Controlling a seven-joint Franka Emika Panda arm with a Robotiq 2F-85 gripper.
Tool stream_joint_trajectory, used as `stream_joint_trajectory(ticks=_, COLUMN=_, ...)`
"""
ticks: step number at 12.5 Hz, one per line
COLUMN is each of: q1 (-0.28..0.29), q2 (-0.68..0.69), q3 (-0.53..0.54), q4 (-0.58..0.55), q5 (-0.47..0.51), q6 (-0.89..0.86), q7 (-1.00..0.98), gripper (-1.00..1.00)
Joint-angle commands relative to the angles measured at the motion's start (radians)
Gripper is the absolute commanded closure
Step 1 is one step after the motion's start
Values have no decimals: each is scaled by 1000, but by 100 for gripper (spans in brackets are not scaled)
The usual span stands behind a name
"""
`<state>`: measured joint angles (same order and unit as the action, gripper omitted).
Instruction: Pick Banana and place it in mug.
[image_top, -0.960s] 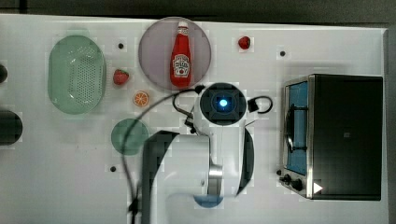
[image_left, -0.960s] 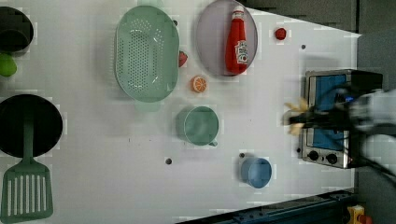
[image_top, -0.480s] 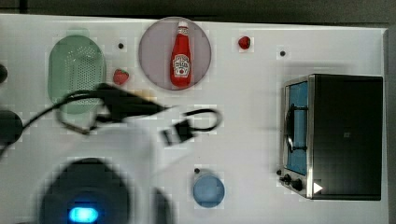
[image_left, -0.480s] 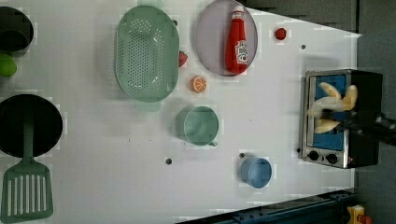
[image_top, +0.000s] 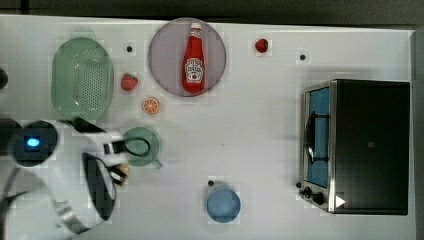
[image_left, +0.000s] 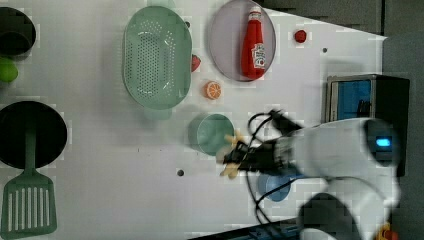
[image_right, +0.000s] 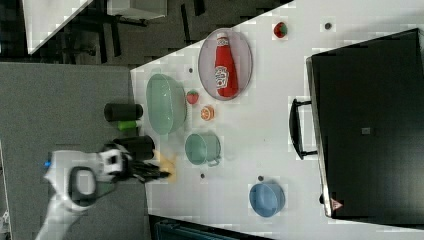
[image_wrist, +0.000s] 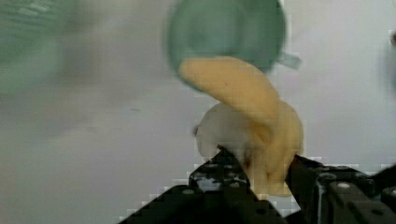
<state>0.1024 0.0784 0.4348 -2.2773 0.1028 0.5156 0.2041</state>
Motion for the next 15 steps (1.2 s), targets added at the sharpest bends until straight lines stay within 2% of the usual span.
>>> stream_joint_trajectory(ticks=1, q1=-45, q2=-44, q3=-24, q4=-27, q5=-22, q6=218, q7=101, gripper=37)
stream_joint_trajectory(ticks=3, q1=-45, q2=-18, q3=-26, q4=-61, q5=-32, q6=252, q7=101, gripper=36)
stream_joint_trajectory(ticks=6, q1=-42, q2=25, q3=-22, q4=-83, q5=-34, q6=339, q7=101, gripper=-32)
stream_joint_trajectory(ticks=7, q1=-43, q2=35, q3=-27, q4=-83, q5=-34, q6=380, q7=101, gripper=-74)
stream_joint_trajectory(ticks=8, q1=-43, q2=36, q3=-30, q4=-82, q5=-34, q6=395, q7=101, gripper=-93)
stream_joint_trajectory(ticks=9, q1=-44, q2=32, q3=-32, q4=-75, q5=-34, q6=401, q7=101, gripper=-100)
stream_joint_trajectory(ticks=12, q1=-52, q2=-45, q3=-61, q4=-15, q5=-32, q6=314, q7=101, gripper=-100)
stream_joint_trajectory(ticks=15, q1=-62, q2=-167, q3=-125, q4=95, q5=-32, q6=35, q7=98, gripper=-100)
